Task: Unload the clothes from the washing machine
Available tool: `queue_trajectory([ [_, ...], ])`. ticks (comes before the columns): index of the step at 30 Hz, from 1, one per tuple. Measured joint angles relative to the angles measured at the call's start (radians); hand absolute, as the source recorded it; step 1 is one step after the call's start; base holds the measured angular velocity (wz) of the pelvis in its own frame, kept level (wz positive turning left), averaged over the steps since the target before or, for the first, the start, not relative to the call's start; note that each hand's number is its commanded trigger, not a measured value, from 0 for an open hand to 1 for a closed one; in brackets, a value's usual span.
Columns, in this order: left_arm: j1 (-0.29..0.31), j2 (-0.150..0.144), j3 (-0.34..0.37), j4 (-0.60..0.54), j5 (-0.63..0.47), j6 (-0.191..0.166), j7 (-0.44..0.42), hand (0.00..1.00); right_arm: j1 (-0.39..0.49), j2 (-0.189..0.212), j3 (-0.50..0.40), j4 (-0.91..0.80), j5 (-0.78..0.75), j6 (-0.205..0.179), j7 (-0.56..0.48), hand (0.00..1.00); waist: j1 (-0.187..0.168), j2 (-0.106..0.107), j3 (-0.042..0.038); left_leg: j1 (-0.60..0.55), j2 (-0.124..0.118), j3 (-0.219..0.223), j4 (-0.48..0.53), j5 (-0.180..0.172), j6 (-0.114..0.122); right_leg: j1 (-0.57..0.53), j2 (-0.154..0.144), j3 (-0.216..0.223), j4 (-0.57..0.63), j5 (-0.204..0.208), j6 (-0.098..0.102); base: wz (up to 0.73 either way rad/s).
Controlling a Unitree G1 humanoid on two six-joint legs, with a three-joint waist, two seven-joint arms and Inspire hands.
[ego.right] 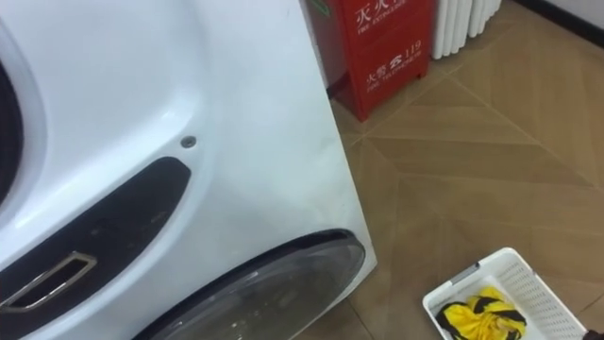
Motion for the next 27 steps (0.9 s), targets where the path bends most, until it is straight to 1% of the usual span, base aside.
queue_trajectory([
  [1, 0.003, 0.000, 0.001, 0.000, 0.000, -0.002, 0.000, 0.00, 0.007, 0.004, 0.000, -0.003, 0.002, 0.000, 0.001, 0.00, 0.000, -0.006, 0.0008, 0.007, 0.000, -0.002, 0.000, 0.000, 0.000, 0.008, 0.000, -0.001, -0.001, -0.002, 0.000, 0.06],
  [3, 0.012, -0.001, 0.000, -0.001, 0.000, -0.009, -0.001, 0.00, 0.025, 0.031, 0.000, -0.020, 0.003, -0.001, 0.010, 0.00, -0.002, -0.029, 0.0002, 0.034, 0.004, -0.016, 0.000, 0.000, -0.001, 0.043, -0.003, -0.012, -0.009, -0.006, -0.002, 0.13],
  [4, 0.012, -0.002, 0.000, 0.000, 0.000, -0.009, -0.002, 0.00, 0.028, 0.036, 0.003, -0.019, 0.005, -0.001, 0.015, 0.00, -0.001, -0.032, -0.0002, 0.039, 0.007, -0.018, 0.000, 0.000, -0.001, 0.055, -0.003, -0.023, -0.016, -0.006, -0.002, 0.24],
  [6, 0.013, -0.002, 0.001, -0.004, 0.002, -0.011, -0.010, 0.00, 0.043, 0.053, 0.023, -0.020, 0.016, 0.000, 0.039, 0.00, 0.004, -0.039, -0.0010, 0.066, 0.020, -0.046, -0.002, -0.002, -0.004, 0.109, -0.004, -0.057, -0.056, 0.000, -0.001, 0.31],
  [7, 0.014, -0.002, 0.001, -0.005, 0.006, -0.011, -0.012, 0.00, 0.047, 0.056, 0.036, -0.022, 0.021, 0.000, 0.048, 0.00, 0.004, -0.043, -0.0011, 0.074, 0.022, -0.051, -0.005, -0.001, -0.005, 0.123, -0.002, -0.059, -0.064, 0.002, -0.001, 0.25],
  [8, 0.017, -0.002, 0.001, -0.010, 0.009, -0.012, -0.012, 0.00, 0.052, 0.069, 0.058, -0.023, 0.032, 0.000, 0.073, 0.00, 0.010, -0.051, -0.0022, 0.091, 0.025, -0.060, -0.014, -0.001, -0.007, 0.148, 0.001, -0.071, -0.082, 0.008, -0.003, 0.19],
  [9, 0.019, -0.003, 0.001, -0.015, 0.011, -0.012, -0.011, 0.00, 0.057, 0.086, 0.081, -0.022, 0.052, 0.002, 0.098, 0.00, 0.026, -0.054, -0.0053, 0.109, 0.030, -0.071, -0.020, 0.000, -0.009, 0.176, 0.000, -0.087, -0.100, 0.013, -0.006, 0.17],
  [10, 0.019, -0.004, 0.001, -0.015, 0.013, -0.014, -0.010, 0.00, 0.061, 0.095, 0.092, -0.019, 0.069, 0.002, 0.113, 0.00, 0.030, -0.063, -0.0036, 0.117, 0.034, -0.075, -0.022, 0.000, -0.010, 0.191, 0.002, -0.095, -0.111, 0.015, -0.006, 0.21],
  [11, 0.020, -0.006, 0.001, -0.014, 0.020, -0.020, -0.008, 0.00, 0.067, 0.110, 0.123, -0.001, 0.113, 0.001, 0.145, 0.00, 0.038, -0.072, -0.0023, 0.143, 0.038, -0.084, -0.034, 0.001, -0.013, 0.230, 0.003, -0.111, -0.133, 0.018, -0.008, 0.30],
  [12, 0.022, -0.011, 0.000, -0.016, 0.041, -0.021, -0.008, 0.00, 0.077, 0.126, 0.143, 0.021, 0.139, 0.001, 0.182, 0.00, 0.048, -0.078, -0.0056, 0.172, 0.041, -0.102, -0.046, 0.003, -0.016, 0.271, 0.004, -0.126, -0.159, 0.021, -0.008, 0.35],
  [13, 0.024, -0.013, 0.000, -0.017, 0.049, -0.022, -0.008, 0.00, 0.083, 0.133, 0.154, 0.025, 0.159, 0.002, 0.201, 0.00, 0.052, -0.083, -0.0054, 0.184, 0.042, -0.112, -0.051, 0.004, -0.017, 0.290, 0.004, -0.140, -0.169, 0.022, -0.008, 0.48],
  [14, 0.028, -0.015, 0.000, -0.020, 0.057, -0.022, -0.007, 0.00, 0.089, 0.157, 0.159, 0.031, 0.200, 0.002, 0.240, 0.00, 0.051, -0.090, -0.0061, 0.203, 0.045, -0.136, -0.055, 0.004, -0.018, 0.325, 0.002, -0.164, -0.188, 0.022, -0.008, 0.50],
  [15, 0.029, -0.017, 0.001, -0.021, 0.061, -0.022, -0.007, 0.00, 0.091, 0.178, 0.162, 0.047, 0.240, 0.003, 0.272, 0.00, 0.055, -0.101, -0.0068, 0.219, 0.047, -0.151, -0.059, 0.005, -0.018, 0.355, 0.001, -0.178, -0.202, 0.022, -0.008, 0.53],
  [16, 0.029, -0.017, 0.001, -0.021, 0.073, -0.022, -0.007, 0.00, 0.093, 0.189, 0.164, 0.062, 0.254, 0.003, 0.288, 0.00, 0.055, -0.105, -0.0077, 0.225, 0.048, -0.158, -0.059, 0.005, -0.019, 0.370, 0.000, -0.192, -0.214, 0.022, -0.007, 0.48],
  [17, 0.031, -0.019, 0.001, -0.020, 0.102, -0.022, -0.007, 0.00, 0.089, 0.201, 0.176, 0.087, 0.275, 0.003, 0.321, 0.00, 0.058, -0.120, -0.0067, 0.236, 0.050, -0.175, -0.058, 0.005, -0.019, 0.397, 0.000, -0.211, -0.234, 0.022, -0.007, 0.46],
  [18, 0.030, -0.019, 0.001, -0.019, 0.122, -0.023, -0.007, 0.00, 0.085, 0.205, 0.203, 0.111, 0.279, 0.004, 0.352, 0.00, 0.061, -0.126, -0.0108, 0.249, 0.051, -0.187, -0.058, 0.005, -0.019, 0.424, 0.002, -0.226, -0.259, 0.022, -0.006, 0.45],
  [19, 0.030, -0.020, 0.001, -0.018, 0.125, -0.023, -0.007, 0.00, 0.083, 0.205, 0.216, 0.125, 0.279, 0.003, 0.368, 0.00, 0.061, -0.133, -0.0091, 0.254, 0.052, -0.192, -0.058, 0.005, -0.019, 0.440, 0.002, -0.237, -0.271, 0.024, -0.004, 0.48],
  [20, 0.021, -0.023, 0.001, -0.013, 0.128, -0.023, -0.007, 0.00, 0.083, 0.206, 0.240, 0.153, 0.279, 0.002, 0.394, 0.00, 0.062, -0.146, -0.0042, 0.268, 0.053, -0.209, -0.058, 0.005, -0.019, 0.472, 0.002, -0.251, -0.295, 0.026, -0.003, 0.47],
  [21, 0.014, -0.030, 0.001, -0.002, 0.135, -0.024, -0.007, 0.00, 0.084, 0.212, 0.253, 0.181, 0.280, 0.001, 0.412, 0.00, 0.072, -0.156, -0.0072, 0.275, 0.053, -0.221, -0.058, 0.005, -0.019, 0.495, 0.003, -0.263, -0.319, 0.029, 0.000, 0.42],
  [22, 0.010, -0.035, 0.001, 0.005, 0.138, -0.024, -0.007, 0.00, 0.085, 0.214, 0.258, 0.191, 0.281, 0.001, 0.420, 0.00, 0.083, -0.160, -0.0066, 0.280, 0.054, -0.223, -0.058, 0.005, -0.019, 0.507, 0.003, -0.270, -0.327, 0.033, 0.001, 0.26],
  [23, 0.009, -0.044, 0.000, 0.008, 0.138, -0.024, -0.006, 0.00, 0.084, 0.216, 0.277, 0.208, 0.288, 0.001, 0.430, 0.00, 0.094, -0.167, -0.0093, 0.285, 0.055, -0.230, -0.058, 0.005, -0.019, 0.527, 0.002, -0.275, -0.346, 0.040, 0.003, 0.15],
  [24, 0.008, -0.050, 0.000, 0.010, 0.139, -0.024, -0.005, 0.00, 0.084, 0.223, 0.283, 0.224, 0.296, -0.002, 0.440, 0.00, 0.106, -0.169, -0.0090, 0.294, 0.055, -0.241, -0.059, 0.005, -0.019, 0.547, 0.002, -0.279, -0.366, 0.045, 0.005, 0.14],
  [25, 0.008, -0.052, 0.000, 0.010, 0.139, -0.024, -0.005, 0.00, 0.083, 0.227, 0.283, 0.233, 0.303, -0.002, 0.445, 0.00, 0.111, -0.170, -0.0068, 0.301, 0.055, -0.243, -0.059, 0.005, -0.019, 0.560, 0.003, -0.282, -0.375, 0.048, 0.007, 0.17],
  [27, 0.015, -0.059, 0.009, 0.020, 0.167, -0.028, 0.003, 0.00, 0.060, 0.239, 0.282, 0.284, 0.310, -0.007, 0.475, 0.00, 0.116, -0.171, -0.0015, 0.331, 0.051, -0.267, -0.068, 0.005, -0.019, 0.600, 0.003, -0.295, -0.393, 0.049, 0.008, 0.19],
])
